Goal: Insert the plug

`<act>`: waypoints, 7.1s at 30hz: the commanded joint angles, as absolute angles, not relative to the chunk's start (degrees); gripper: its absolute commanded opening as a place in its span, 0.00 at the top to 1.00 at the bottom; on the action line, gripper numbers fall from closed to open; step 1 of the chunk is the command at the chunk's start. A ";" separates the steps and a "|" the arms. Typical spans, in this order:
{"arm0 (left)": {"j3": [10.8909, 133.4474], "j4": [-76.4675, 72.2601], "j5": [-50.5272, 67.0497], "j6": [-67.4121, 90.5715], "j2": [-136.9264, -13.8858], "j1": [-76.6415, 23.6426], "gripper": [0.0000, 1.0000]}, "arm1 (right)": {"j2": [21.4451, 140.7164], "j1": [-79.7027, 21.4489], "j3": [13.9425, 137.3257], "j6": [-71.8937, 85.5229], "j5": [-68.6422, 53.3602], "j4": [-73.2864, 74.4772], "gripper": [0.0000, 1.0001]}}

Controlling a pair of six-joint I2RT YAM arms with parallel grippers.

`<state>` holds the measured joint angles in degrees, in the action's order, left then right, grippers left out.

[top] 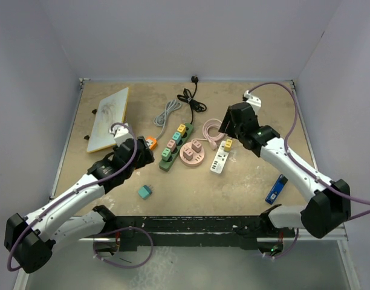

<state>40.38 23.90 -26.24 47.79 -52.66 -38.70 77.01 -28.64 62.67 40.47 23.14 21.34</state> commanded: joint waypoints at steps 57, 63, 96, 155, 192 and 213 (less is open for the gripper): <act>42.38 -13.75 15.96 27.74 -67.41 -39.96 0.68 | 73.15 -28.71 48.22 40.59 -34.87 -9.65 0.38; 46.62 -9.47 21.70 21.16 -72.33 -39.97 0.68 | 74.84 -28.82 50.17 45.02 -34.64 -11.51 0.41; 50.11 -9.09 24.55 41.35 -62.75 -39.92 0.37 | 64.50 -20.92 46.47 37.90 -60.42 -33.76 0.93; 55.36 35.63 -3.63 6.08 -63.72 -40.17 1.00 | 59.85 -20.83 51.86 30.79 -25.41 -6.91 0.26; 68.08 33.08 6.30 -7.39 -95.49 -19.18 1.00 | 57.31 -20.57 45.14 30.23 -24.72 -6.95 0.27; 66.29 30.70 10.48 18.67 -99.24 -20.06 1.00 | 55.38 -20.48 44.38 30.23 -21.10 -4.91 0.28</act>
<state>69.14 32.77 7.16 9.69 -99.13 -19.38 56.88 -20.80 44.56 30.85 -22.79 -4.45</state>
